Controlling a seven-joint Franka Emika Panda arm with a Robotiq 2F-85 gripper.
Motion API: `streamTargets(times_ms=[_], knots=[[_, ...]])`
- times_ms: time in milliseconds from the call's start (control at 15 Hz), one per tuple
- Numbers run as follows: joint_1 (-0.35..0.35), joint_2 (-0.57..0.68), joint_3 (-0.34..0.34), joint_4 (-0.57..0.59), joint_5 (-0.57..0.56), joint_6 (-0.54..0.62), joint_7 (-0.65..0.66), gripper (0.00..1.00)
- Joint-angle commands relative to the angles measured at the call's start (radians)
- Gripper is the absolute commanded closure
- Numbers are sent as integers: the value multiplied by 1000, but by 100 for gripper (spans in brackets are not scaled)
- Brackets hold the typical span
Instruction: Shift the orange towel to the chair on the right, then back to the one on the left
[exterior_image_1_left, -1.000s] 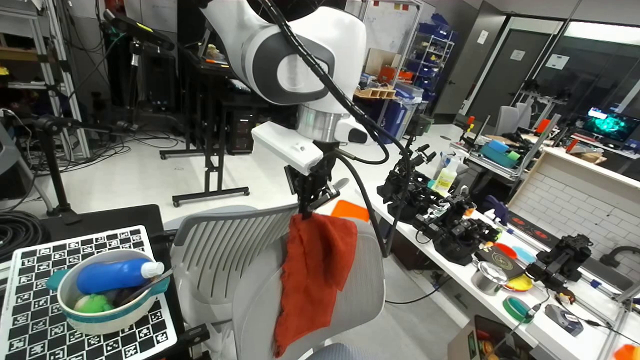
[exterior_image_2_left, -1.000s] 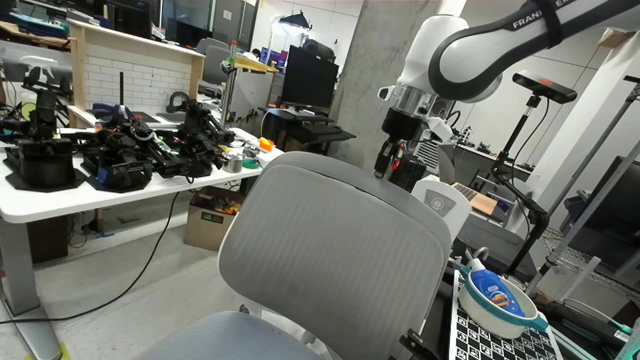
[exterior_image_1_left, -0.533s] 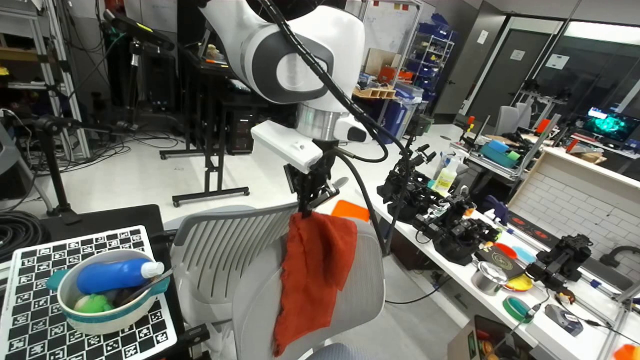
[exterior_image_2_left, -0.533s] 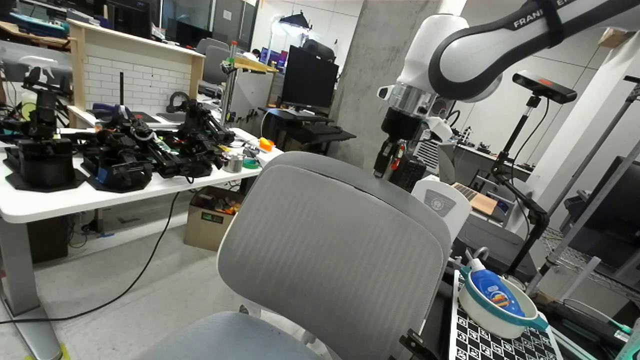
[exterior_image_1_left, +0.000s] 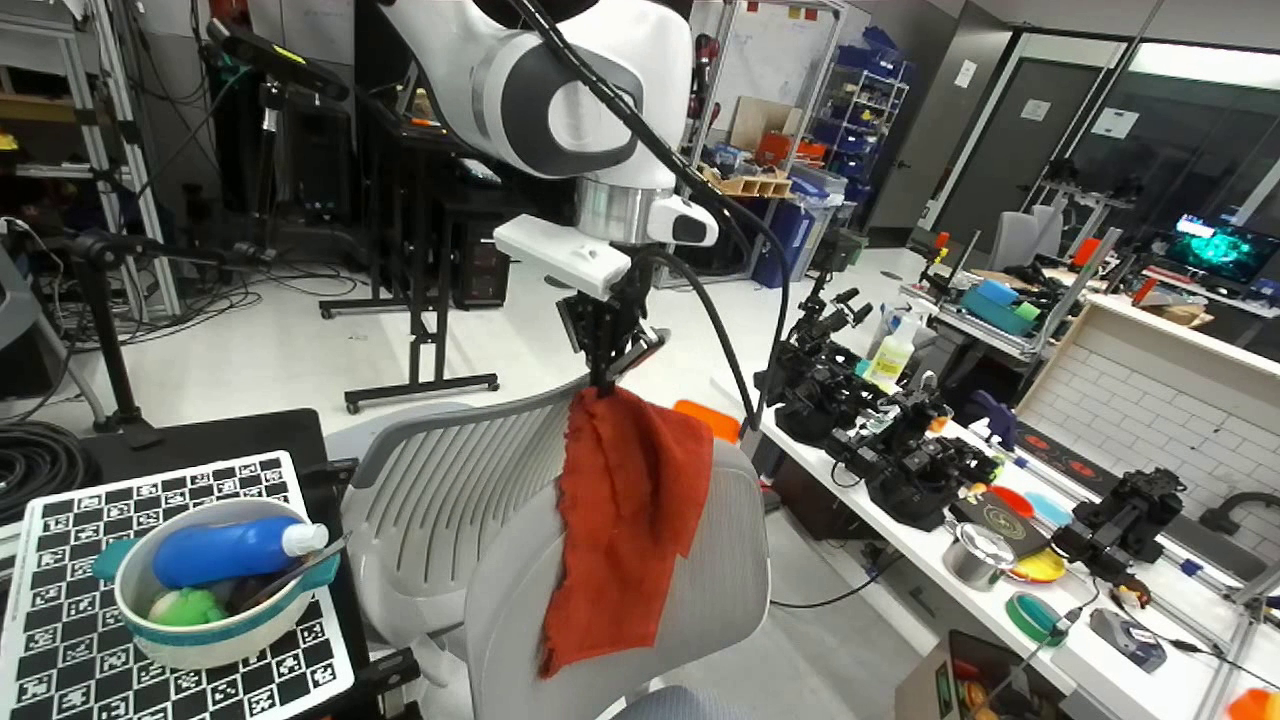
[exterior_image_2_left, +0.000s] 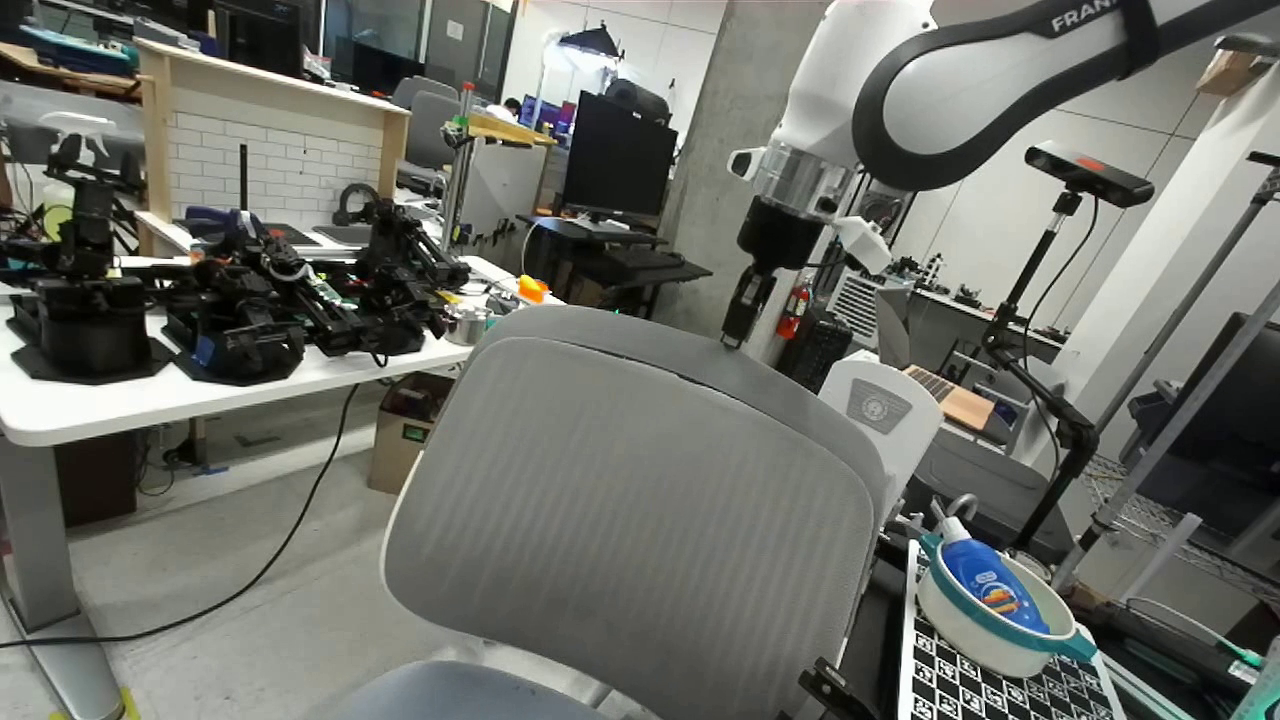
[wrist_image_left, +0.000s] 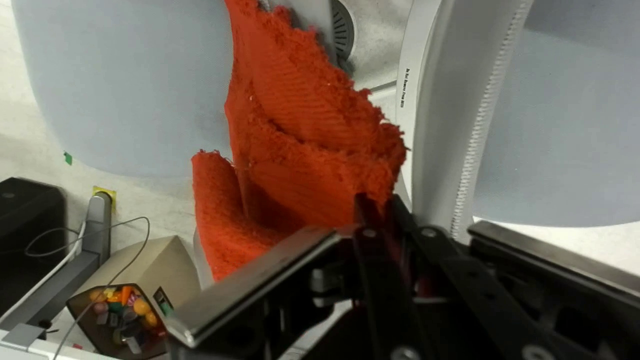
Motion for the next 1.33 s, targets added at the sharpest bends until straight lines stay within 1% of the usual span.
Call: streamTargets(times_ms=[0,133,200,267,400,467,533,867,933,1267], knots=[[37,12,28,7,-16,-22,46,97],[44,29,29,21,-19,-24,56,97],[46,37,29,25,-17,-27,61,65],[48,44,28,26,-16,-25,64,64],[49,51,27,29,-16,-26,68,51],[48,52,26,28,-16,-27,67,45],[47,52,27,26,-14,-26,66,36],[31,33,24,19,2,-31,49,2],[25,28,23,16,6,-33,44,0],[-5,6,19,1,32,-41,19,0]])
